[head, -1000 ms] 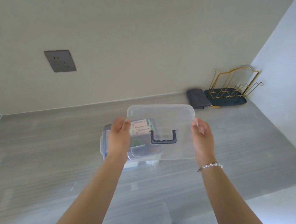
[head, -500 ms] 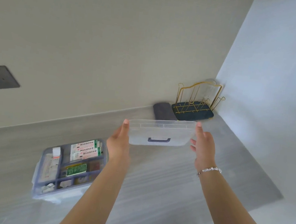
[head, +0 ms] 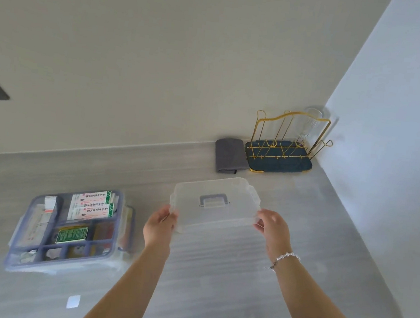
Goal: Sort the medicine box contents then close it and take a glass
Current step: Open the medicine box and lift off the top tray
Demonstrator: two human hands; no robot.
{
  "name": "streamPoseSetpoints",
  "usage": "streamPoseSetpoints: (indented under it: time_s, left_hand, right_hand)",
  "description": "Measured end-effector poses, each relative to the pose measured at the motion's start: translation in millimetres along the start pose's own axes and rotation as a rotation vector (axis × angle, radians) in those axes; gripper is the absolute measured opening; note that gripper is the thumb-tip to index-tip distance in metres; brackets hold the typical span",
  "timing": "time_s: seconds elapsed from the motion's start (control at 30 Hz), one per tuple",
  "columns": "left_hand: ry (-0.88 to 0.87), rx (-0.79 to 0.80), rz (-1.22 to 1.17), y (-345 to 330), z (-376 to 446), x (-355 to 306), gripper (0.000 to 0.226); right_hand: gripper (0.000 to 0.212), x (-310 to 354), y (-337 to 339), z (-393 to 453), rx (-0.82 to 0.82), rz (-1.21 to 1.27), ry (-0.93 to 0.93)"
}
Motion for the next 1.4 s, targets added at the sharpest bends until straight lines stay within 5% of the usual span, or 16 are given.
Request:
streamPoseSetpoints:
  time_s: [0.37, 0.5, 0.7, 1.07, 1.4]
  left_hand:
    - [0.046, 0.019, 0.439, 6.9, 5.6, 36.1, 0.049]
    - [0.048, 0.044, 0.481, 6.6, 2.3, 36.5, 0.052]
    - [-0.083, 0.085, 0.592, 1.5, -14.7, 13.3, 0.044]
    - [-0.406, 0.020, 0.684, 76.0, -50.1, -52.0, 0.024]
    - [-0.386, -0.121, 0.950, 213.2, -27.3, -67.1, 0.028]
  right_hand:
    - [0.016, -50.7, 6.6, 12.5, -0.011, -0.219, -0.174]
    - [0.030, -57.1, 2.3, 12.6, -0.015, -0.282, -0.170]
    - [0.033, -35.2, -14.1, -2.6, -0.076, -0.428, 0.051]
    - [0.014, 14.9, -125.7, -73.8, 0.205, -0.411, 0.439]
    - [0.022, 1.1, -248.9, -121.8, 0.214, -0.500, 0.450]
Point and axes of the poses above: each hand's wrist, its own z-axis towards the middle knuckle, its own y-axis out of the back of the hand, x = y × z, the point moved 1 cm from there along z, towards the middle knuckle, and after that the axes turned 7 degrees about x, right-handed, at the moved point
